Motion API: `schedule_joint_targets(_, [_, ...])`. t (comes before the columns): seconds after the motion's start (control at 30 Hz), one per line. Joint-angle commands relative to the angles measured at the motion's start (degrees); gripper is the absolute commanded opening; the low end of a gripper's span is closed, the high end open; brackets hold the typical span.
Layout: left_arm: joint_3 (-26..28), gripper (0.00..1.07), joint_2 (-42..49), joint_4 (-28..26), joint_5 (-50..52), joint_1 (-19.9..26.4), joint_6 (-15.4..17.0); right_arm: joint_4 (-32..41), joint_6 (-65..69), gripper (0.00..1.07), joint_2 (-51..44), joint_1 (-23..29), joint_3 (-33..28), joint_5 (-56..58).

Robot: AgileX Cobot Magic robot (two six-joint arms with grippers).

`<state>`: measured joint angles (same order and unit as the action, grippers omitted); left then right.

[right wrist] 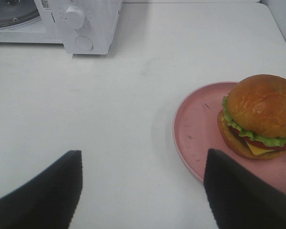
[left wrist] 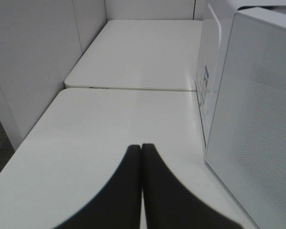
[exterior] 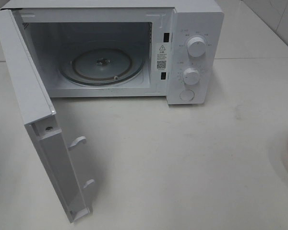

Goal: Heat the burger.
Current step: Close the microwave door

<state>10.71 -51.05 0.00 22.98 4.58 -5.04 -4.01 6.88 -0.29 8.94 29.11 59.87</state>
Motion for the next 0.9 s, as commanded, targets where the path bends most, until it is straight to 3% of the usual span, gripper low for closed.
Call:
schedule_joint_targets(0.03, [-0.17,0.0,-3.95,2.06,4.7,-1.49,2.98,0.23,-0.69,0.71,-1.43,-0.23,0.06,-0.46])
schedule_joint_targets(0.4, [2.29,0.0,-15.81,4.47,12.2,-11.06,2.81,0.23,-0.69,0.71,-1.43,-0.23,0.06,-0.46])
schedule_joint_targets(0.9, [9.51,0.0,-29.56,4.47,17.93,-19.14,2.86,0.23,-0.69,0.71,-1.43,-0.23,0.06,-0.46])
